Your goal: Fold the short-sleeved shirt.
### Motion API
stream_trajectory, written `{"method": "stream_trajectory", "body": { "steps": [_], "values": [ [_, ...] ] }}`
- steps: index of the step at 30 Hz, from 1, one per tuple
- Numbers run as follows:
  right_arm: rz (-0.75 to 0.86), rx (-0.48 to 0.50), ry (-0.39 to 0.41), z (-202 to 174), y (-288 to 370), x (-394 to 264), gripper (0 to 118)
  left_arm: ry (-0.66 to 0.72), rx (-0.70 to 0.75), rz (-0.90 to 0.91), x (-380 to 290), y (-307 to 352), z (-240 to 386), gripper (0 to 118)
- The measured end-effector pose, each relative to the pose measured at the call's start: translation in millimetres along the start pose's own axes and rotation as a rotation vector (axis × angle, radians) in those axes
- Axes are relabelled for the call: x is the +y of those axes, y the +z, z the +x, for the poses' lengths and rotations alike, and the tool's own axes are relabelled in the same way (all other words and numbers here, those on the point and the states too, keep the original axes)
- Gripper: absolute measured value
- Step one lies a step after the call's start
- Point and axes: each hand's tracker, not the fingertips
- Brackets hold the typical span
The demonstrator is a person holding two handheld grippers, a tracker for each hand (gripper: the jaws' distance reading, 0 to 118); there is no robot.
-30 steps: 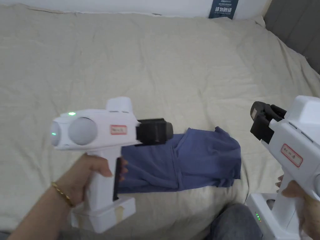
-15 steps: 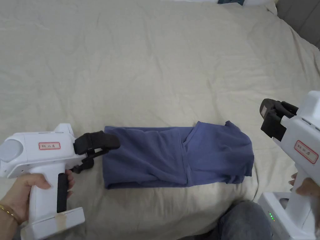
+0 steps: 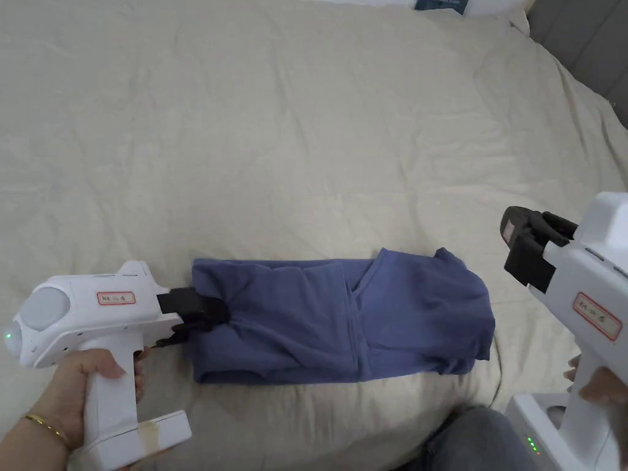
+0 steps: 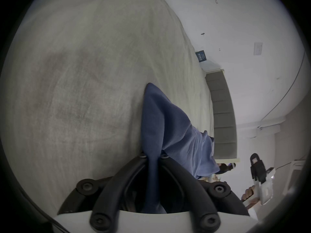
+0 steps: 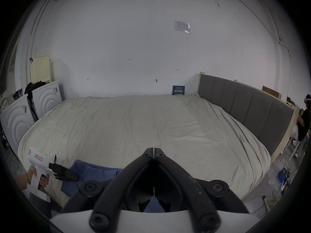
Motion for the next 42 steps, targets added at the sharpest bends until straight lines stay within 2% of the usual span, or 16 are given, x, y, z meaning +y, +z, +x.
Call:
{"method": "stream_trajectory", "body": {
  "steps": [2, 8, 11, 15, 17, 20, 23, 25, 31, 35, 37, 38, 39, 40, 41, 42],
  "values": [
    [-0.01, 0.008, 0.006, -2, -3, -2, 1, -0.045, 0.074, 0.027, -3, 7, 14, 7],
    [0.0, 0.06, 0.009, -10, -3, -1, 1, 0.053, 0.184, 0.112, 0, 56, 16, 6],
    [0.011, 0.086, 0.017, -14, -4, 1, 1, -0.065, 0.391, 0.182, 8, 105, 17, 6],
    [0.029, 0.124, 0.002, -19, -3, 0, 1, -0.077, 0.627, 0.283, 14, 165, 22, 6],
    [0.032, 0.136, -0.007, -23, -4, -1, 1, -0.107, 0.682, 0.32, 14, 183, 33, 6],
    [0.035, 0.158, -0.028, -24, -5, -4, 1, -0.183, 0.689, 0.343, 2, 190, 70, 6],
    [0.032, 0.171, -0.037, -25, -3, -4, 1, -0.258, 0.592, 0.333, -14, 174, 110, 6],
    [0.039, 0.165, -0.039, -22, 0, -4, 1, -0.322, 0.508, 0.298, -25, 148, 136, 6],
    [0.051, 0.122, -0.052, -4, 12, -4, 1, -0.371, 0.348, 0.162, -46, 53, 184, 6],
    [0.05, 0.078, -0.064, 14, 20, -8, 1, -0.411, 0.399, 0.07, -53, -17, 192, 7],
    [0.048, 0.06, -0.078, 23, 23, -10, 1, -0.393, 0.429, 0.036, -54, -50, 183, 17],
    [0.047, 0.051, -0.084, 26, 24, -12, 1, -0.382, 0.421, 0.025, -55, -63, 178, 32],
    [0.046, 0.045, -0.088, 29, 25, -13, 1, -0.365, 0.408, -0.005, -55, -75, 171, 61],
    [0.043, 0.04, -0.092, 32, 26, -14, 1, -0.359, 0.394, -0.034, -55, -87, 164, 75],
    [0.042, 0.035, -0.096, 33, 26, -15, 1, -0.36, 0.395, -0.05, -55, -93, 160, 77],
    [0.042, 0.032, -0.1, 34, 28, -16, 1, -0.366, 0.408, -0.052, -56, -94, 160, 74]
  ]
}}
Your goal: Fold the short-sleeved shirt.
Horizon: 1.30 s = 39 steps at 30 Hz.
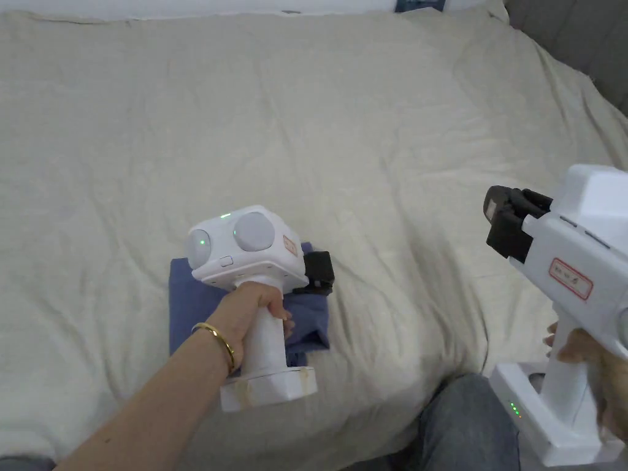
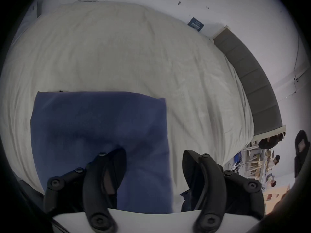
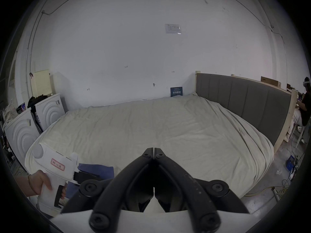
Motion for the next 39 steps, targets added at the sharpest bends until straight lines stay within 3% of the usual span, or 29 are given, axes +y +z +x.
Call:
{"method": "stream_trajectory", "body": {
  "steps": [2, 3, 5, 6, 8, 14, 19, 23, 27, 33, 39],
  "values": [
    [-0.001, 0.0, -0.002, 1, 1, -1, 1, -0.026, 0.013, 0.018, -1, 9, 1, 71],
    [-0.001, 0.0, -0.001, 0, 1, -1, 1, -0.05, -0.003, 0.055, 0, 19, 1, 63],
    [-0.001, 0.006, 0.0, -1, 0, -2, 1, -0.094, 0.014, 0.152, 2, 39, 2, 36],
    [-0.003, 0.01, -0.001, -2, -1, -2, 1, -0.117, 0.047, 0.217, 1, 53, 4, 15],
    [-0.001, 0.025, -0.002, -7, -1, -3, 1, -0.156, 0.117, 0.337, -5, 68, 6, 3],
    [-0.011, 0.059, 0.012, -20, -3, -6, 1, -0.294, 0.171, 0.255, -40, 36, 16, 2],
    [-0.01, 0.075, 0.006, -28, 1, -8, 1, -0.317, 0.229, 0.169, -64, -10, 15, 2],
    [-0.017, 0.092, 0.019, -39, 2, -6, 1, -0.327, 0.189, 0.199, -57, 9, 17, 2],
    [-0.013, 0.126, 0.045, -60, 2, -1, 1, -0.294, 0.169, 0.473, -49, 69, 9, 2],
    [-0.01, 0.207, 0.099, -109, -18, -5, 1, -0.303, 0.401, 0.827, -56, 141, -22, 2],
    [-0.06, 0.265, 0.14, -172, -68, -37, 2, -0.237, 0.456, 0.869, -74, 167, -64, 2]
  ]
}}
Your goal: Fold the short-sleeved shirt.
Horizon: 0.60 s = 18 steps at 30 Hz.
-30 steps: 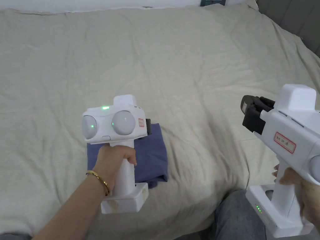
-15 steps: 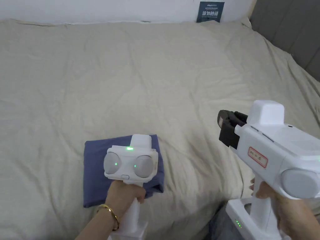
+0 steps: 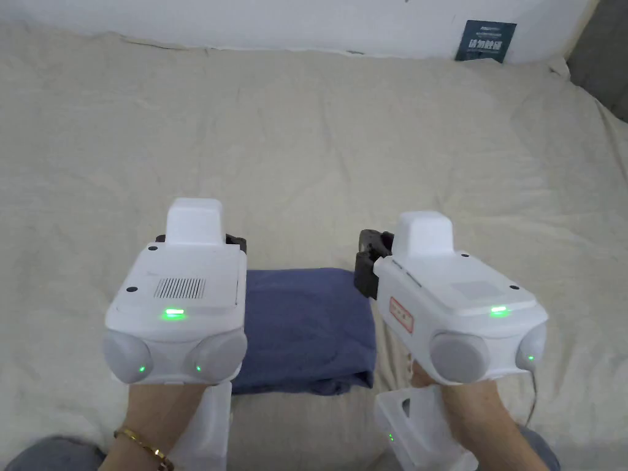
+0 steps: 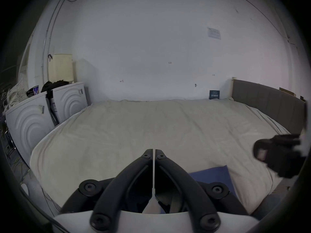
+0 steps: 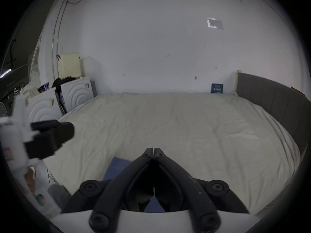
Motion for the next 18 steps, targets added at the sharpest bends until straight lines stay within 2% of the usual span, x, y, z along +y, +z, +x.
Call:
{"method": "stream_trajectory", "body": {
  "steps": [4, 10, 11, 13, 14, 16, 18],
  "values": [
    [-0.151, -0.008, -0.01, -22, -51, -34, 2, 0.008, 0.008, -0.028, -17, 7, -18, 2],
    [-0.36, -0.074, 0.016, -26, -96, -91, 2, 0.057, 0.011, -0.074, -28, 4, -34, 2],
    [-0.348, -0.083, 0.014, -25, -98, -97, 2, 0.065, 0.009, -0.081, -28, 2, -35, 4],
    [-0.329, -0.09, 0.008, -27, -95, -99, 1, 0.071, -0.012, -0.106, -24, -5, -40, 14],
    [-0.327, -0.093, 0.007, -28, -94, -95, 1, 0.081, -0.027, -0.117, -22, -9, -43, 24],
    [-0.333, -0.089, 0.008, -25, -95, -91, 1, 0.134, -0.109, -0.176, -19, -25, -52, 75],
    [-0.337, -0.073, -0.003, -22, -94, -91, 1, 0.202, -0.213, -0.275, -17, -46, -62, 116]
  ]
}}
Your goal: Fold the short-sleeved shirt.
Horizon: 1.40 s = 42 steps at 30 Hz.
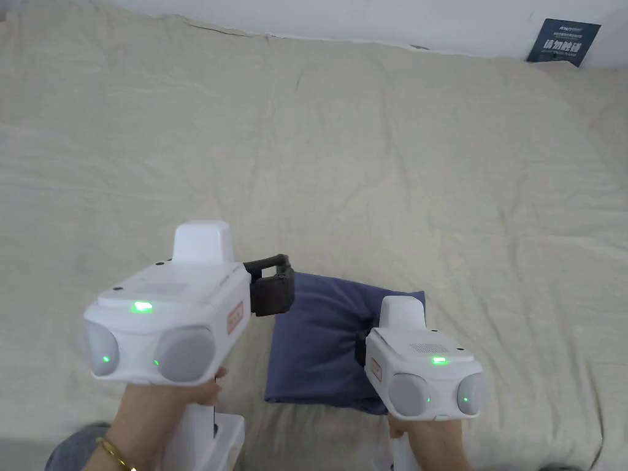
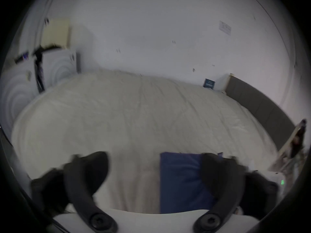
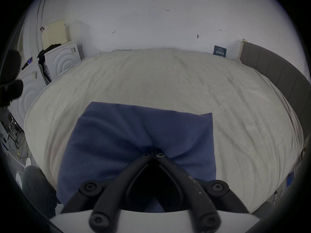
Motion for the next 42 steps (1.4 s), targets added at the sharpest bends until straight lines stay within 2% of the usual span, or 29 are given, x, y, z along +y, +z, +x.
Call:
{"method": "stream_trajectory", "body": {
  "steps": [2, 7, 10, 12, 14, 16, 20, 23, 25, 26, 27, 28, 30, 33, 35, 38, 42],
  "values": [
    [0.003, 0.013, -0.006, 3, 1, -1, 1, 0.07, -0.116, -0.072, 5, -15, -15, 118],
    [0.0, 0.035, -0.005, 7, 0, 0, 1, 0.374, -0.485, -0.319, -9, -76, -70, 118],
    [-0.004, 0.063, -0.016, 13, 0, 1, 2, 0.387, -0.512, -0.446, -32, -107, -86, 118],
    [-0.007, 0.074, -0.03, 15, -1, 1, 2, 0.38, -0.583, -0.488, -46, -121, -90, 118],
    [-0.006, 0.076, -0.032, 14, -1, 1, 2, 0.44, -0.659, -0.554, -55, -137, -99, 118],
    [-0.006, 0.08, -0.03, 14, -2, 1, 2, 0.494, -0.759, -0.506, -56, -144, -99, 118],
    [-0.016, 0.112, -0.058, 22, -2, 4, 2, 0.612, -0.834, -0.588, -66, -169, -86, 116],
    [-0.018, 0.158, -0.144, 33, 5, 16, 2, 0.548, -0.813, -0.595, -65, -180, -79, 86],
    [0.039, 0.146, -0.156, 41, 18, 28, 2, 0.516, -0.691, -0.65, -69, -189, -81, 34],
    [0.083, 0.147, -0.149, 46, 27, 37, 2, 0.528, -0.673, -0.667, -72, -193, -83, 33],
    [0.114, 0.145, -0.143, 51, 37, 46, 2, 0.583, -0.736, -0.658, -70, -193, -84, 33],
    [0.15, 0.143, -0.136, 56, 47, 55, 2, 0.571, -0.72, -0.654, -66, -191, -82, 32],
    [0.22, 0.132, -0.11, 66, 69, 71, 2, 0.501, -0.617, -0.676, -63, -159, -48, 31],
    [0.301, 0.114, -0.095, 78, 97, 89, 2, 0.416, -0.47, -0.699, -35, -135, -31, 29],
    [0.336, 0.109, -0.102, 85, 112, 96, 2, 0.405, -0.422, -0.691, -18, -118, -31, 29],
    [0.37, 0.107, -0.111, 93, 125, 98, 2, 0.332, -0.336, -0.648, 16, -90, -64, 28],
    [0.366, 0.112, -0.112, 92, 127, 96, 2, 0.288, -0.087, -0.605, 56, -55, -152, 28]
  ]
}}
